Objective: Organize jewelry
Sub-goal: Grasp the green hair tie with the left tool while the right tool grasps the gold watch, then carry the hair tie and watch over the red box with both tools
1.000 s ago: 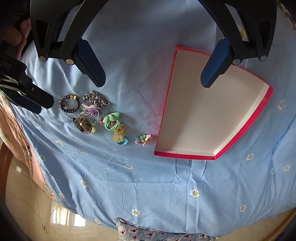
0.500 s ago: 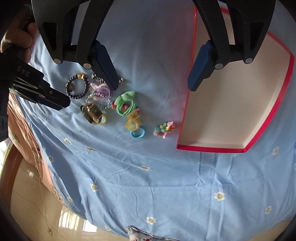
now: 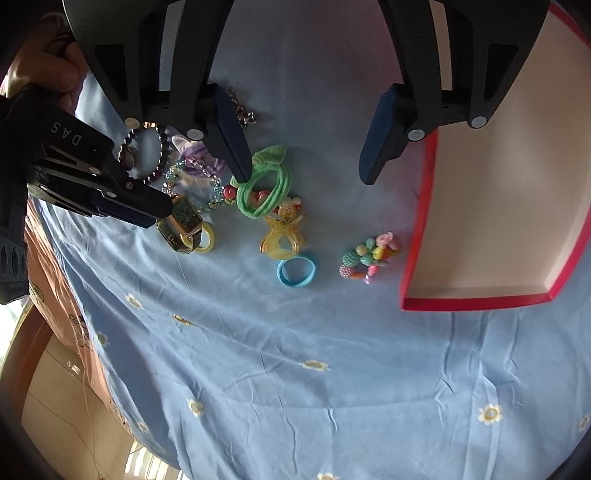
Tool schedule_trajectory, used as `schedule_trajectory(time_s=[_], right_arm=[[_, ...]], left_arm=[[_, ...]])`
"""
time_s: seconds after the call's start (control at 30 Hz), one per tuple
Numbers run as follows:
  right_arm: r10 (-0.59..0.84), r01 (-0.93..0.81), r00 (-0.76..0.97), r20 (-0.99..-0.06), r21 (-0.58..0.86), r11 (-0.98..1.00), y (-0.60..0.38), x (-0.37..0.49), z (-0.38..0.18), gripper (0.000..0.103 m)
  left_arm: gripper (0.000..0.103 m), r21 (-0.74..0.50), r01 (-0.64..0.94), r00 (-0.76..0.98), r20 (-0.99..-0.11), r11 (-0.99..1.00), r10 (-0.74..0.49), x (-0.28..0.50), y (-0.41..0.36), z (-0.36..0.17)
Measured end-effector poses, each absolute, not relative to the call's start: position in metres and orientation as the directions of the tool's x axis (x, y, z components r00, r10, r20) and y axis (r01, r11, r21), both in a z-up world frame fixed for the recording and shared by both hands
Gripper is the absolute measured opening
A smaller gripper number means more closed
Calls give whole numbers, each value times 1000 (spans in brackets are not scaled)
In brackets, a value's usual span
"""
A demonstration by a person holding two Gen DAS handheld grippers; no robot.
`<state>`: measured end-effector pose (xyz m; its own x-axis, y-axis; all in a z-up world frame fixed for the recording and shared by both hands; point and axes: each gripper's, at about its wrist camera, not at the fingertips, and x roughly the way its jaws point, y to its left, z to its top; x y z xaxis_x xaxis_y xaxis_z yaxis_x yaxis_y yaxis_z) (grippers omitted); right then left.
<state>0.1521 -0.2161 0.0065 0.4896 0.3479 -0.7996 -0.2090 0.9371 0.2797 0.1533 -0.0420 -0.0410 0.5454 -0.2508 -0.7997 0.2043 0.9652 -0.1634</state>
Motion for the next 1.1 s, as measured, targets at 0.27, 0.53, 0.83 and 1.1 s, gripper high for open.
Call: schedule_trajectory(time_s=[0.27,0.53,0.83,1.1], right_arm=[[342,-213,450,-825,273,938,-211,166,-11,21],[348,-217,448,-823,278,936,-210,167,-11,8],[385,-235,469,-795,308,922,-203,158,8,7],[438,-303,475,-763,325,896,-174,155,33,8]], left_arm=[[40,-182,234,495,-823,955,-278,170,-51,-59],[5,-225,284,475,-812,932,-340,171,-53,-59],[5,-245,275,528,-769,930,-359,152,-34,-32],[5,-253,209,583,-744,945,-328,134,11,-12]])
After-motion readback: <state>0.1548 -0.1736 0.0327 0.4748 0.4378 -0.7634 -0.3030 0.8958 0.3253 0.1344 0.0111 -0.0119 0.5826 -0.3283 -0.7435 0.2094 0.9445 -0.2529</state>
